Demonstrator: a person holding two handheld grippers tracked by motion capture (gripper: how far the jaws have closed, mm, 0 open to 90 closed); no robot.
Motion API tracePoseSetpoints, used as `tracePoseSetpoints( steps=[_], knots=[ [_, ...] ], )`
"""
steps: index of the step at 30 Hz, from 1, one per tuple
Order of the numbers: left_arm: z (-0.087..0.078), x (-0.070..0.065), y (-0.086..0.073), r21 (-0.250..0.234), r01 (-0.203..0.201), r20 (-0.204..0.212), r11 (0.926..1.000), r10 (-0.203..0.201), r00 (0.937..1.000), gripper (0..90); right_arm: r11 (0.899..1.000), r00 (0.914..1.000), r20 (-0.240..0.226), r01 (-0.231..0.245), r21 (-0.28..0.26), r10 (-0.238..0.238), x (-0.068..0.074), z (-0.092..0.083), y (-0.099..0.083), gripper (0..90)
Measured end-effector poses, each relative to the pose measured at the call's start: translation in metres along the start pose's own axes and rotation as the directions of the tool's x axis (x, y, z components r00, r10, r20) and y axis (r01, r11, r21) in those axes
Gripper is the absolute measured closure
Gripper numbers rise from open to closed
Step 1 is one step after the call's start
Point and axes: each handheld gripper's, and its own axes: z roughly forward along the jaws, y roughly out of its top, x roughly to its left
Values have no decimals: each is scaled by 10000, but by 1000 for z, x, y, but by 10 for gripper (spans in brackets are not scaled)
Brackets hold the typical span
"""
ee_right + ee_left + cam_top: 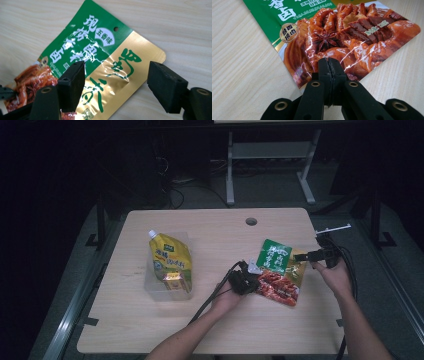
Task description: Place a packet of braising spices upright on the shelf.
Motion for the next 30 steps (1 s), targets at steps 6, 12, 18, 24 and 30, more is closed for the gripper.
tracePoseSetpoints(
  steps=[6, 12, 18, 24, 30],
  knots=[
    [1, -1, 1, 179, -66, -68, 9998, 67, 10000, 893, 9998, 9998, 130, -153, 87, 152, -3, 4, 0, 300],
    [2, -2, 2, 291, -175, -152, 9994, 180, 9997, 894, 9990, 9991, 242, -364, 248, 358, -7, 11, -1, 315],
    [3, -3, 3, 323, -236, -240, 9992, 244, 9994, 894, 9951, 9957, 248, -899, 408, 890, -14, 16, -2, 333],
    [3, -4, 2, 331, -249, -262, 9991, 257, 9993, 894, 9911, 9923, 215, -1230, 507, 1220, -20, 21, -4, 356],
    [3, -4, 2, 353, -307, -248, 9989, 316, 9992, 894, 9860, 9874, 63, -1581, 523, 1580, -24, 22, -5, 391]
  ],
)
